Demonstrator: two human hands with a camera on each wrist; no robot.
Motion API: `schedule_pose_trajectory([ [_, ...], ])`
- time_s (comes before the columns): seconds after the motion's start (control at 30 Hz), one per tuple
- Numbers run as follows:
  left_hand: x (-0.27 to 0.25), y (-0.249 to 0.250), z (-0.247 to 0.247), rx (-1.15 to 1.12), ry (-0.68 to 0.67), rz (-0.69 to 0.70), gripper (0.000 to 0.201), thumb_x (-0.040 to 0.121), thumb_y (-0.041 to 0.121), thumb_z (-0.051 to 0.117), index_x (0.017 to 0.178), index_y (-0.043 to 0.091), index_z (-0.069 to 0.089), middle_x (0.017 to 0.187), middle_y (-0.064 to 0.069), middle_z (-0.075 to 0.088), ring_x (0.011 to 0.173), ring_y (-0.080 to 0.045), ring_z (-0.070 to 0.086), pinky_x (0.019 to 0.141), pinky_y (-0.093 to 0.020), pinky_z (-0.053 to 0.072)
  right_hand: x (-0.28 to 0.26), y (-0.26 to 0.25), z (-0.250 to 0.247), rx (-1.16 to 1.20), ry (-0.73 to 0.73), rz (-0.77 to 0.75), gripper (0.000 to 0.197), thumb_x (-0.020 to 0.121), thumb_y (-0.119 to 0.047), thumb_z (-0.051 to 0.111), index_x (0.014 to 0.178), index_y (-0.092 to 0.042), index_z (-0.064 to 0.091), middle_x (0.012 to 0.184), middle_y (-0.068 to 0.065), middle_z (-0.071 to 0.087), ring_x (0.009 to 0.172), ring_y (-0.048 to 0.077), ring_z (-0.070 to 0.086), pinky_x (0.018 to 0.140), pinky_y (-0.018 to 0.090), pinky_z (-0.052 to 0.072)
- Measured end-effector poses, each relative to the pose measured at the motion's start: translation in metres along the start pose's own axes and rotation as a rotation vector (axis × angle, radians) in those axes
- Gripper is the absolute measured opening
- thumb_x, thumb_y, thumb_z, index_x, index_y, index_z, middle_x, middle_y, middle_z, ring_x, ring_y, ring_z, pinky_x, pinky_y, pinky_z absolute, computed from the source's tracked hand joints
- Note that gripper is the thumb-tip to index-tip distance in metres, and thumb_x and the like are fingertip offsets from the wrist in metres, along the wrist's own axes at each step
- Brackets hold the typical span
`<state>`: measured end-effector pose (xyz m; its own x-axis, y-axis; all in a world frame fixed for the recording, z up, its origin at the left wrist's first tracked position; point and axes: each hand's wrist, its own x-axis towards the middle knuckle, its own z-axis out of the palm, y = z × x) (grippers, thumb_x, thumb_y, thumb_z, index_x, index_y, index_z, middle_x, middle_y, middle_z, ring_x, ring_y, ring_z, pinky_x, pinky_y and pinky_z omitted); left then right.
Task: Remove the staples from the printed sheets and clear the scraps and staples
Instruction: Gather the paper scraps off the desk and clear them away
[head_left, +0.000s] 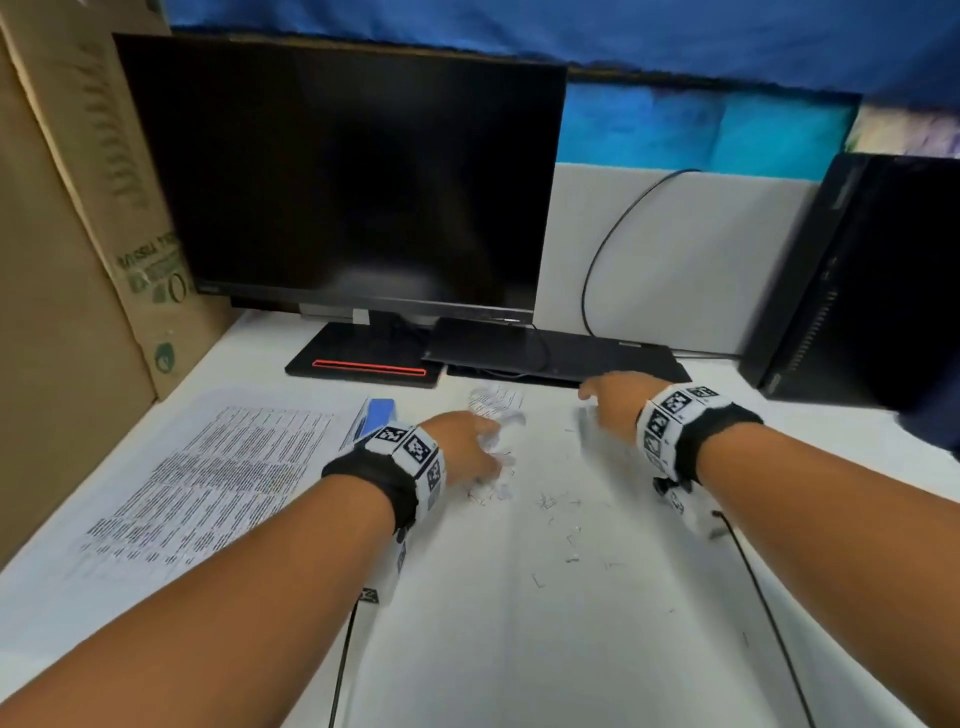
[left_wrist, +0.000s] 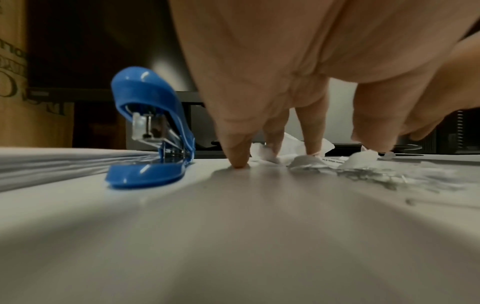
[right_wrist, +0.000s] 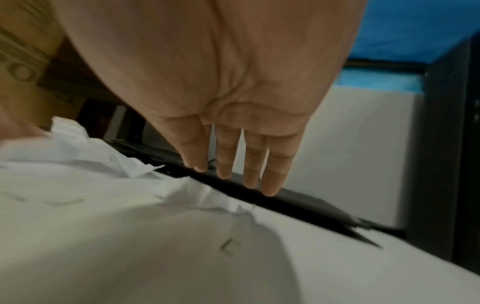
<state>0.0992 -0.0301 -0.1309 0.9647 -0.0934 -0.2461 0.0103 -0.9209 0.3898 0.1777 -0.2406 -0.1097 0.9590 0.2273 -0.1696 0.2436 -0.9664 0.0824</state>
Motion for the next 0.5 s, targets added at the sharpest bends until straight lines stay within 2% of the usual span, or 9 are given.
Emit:
schedule_pose_trajectory([
  [0.03,0.000,-0.001,0.001,0.018,0.005,-0.015,0.052,0.090,0.031,0.062,0.140,0.027,0.051,0.146,0.004,0.046,0.131,-0.020,0.047,0.103,-0.028,0.040,0.009,-0.003,0.004,0.005,-0.030,0.005,0.053,0.094,-0.015,0.052,0.145,-0.025,0.042,0.148,0.001,0.046,0.130,0.024,0.050,0.106,0.034,0.043],
  [0.1,0.001,-0.002,0.001,0.077,0.040,-0.047,0.046,0.091,0.033,0.062,0.135,0.020,0.058,0.141,0.000,0.054,0.128,-0.020,0.052,0.105,-0.031,0.044,0.022,-0.011,0.013,-0.024,-0.088,0.011,0.050,0.095,-0.020,0.054,0.144,-0.022,0.044,0.147,0.002,0.048,0.129,0.024,0.051,0.105,0.033,0.043],
  [0.2,0.006,-0.005,0.002,0.107,0.085,-0.074,0.036,0.088,0.029,0.066,0.122,0.016,0.067,0.126,-0.002,0.065,0.113,-0.020,0.062,0.099,-0.033,0.052,0.034,-0.019,0.020,-0.110,-0.089,0.002,0.034,0.094,-0.023,0.052,0.125,-0.014,0.060,0.122,0.005,0.064,0.107,0.025,0.063,0.092,0.034,0.052],
  [0.3,0.010,-0.007,0.003,0.067,0.122,-0.115,0.038,0.081,0.037,0.074,0.111,0.016,0.069,0.113,-0.001,0.068,0.102,-0.019,0.066,0.092,-0.032,0.055,0.041,-0.023,0.018,-0.145,-0.084,0.003,0.026,0.091,-0.025,0.052,0.109,-0.012,0.066,0.104,0.004,0.068,0.092,0.023,0.066,0.084,0.035,0.056],
  [0.4,0.013,-0.009,0.005,-0.001,0.137,-0.131,0.049,0.074,0.049,0.079,0.108,0.016,0.066,0.107,0.000,0.068,0.099,-0.019,0.065,0.090,-0.033,0.055,0.041,-0.031,0.005,-0.082,0.010,-0.056,0.019,0.089,-0.025,0.053,0.101,-0.012,0.062,0.108,0.004,0.065,0.094,0.025,0.064,0.081,0.034,0.054],
  [0.5,0.016,-0.010,0.005,0.026,0.140,-0.121,0.047,0.075,0.045,0.079,0.109,0.015,0.066,0.107,-0.001,0.068,0.099,-0.019,0.065,0.089,-0.032,0.055,0.037,-0.049,-0.007,0.150,0.127,-0.127,0.018,0.086,-0.023,0.058,0.102,-0.019,0.063,0.106,0.003,0.058,0.093,0.025,0.062,0.073,0.031,0.051],
])
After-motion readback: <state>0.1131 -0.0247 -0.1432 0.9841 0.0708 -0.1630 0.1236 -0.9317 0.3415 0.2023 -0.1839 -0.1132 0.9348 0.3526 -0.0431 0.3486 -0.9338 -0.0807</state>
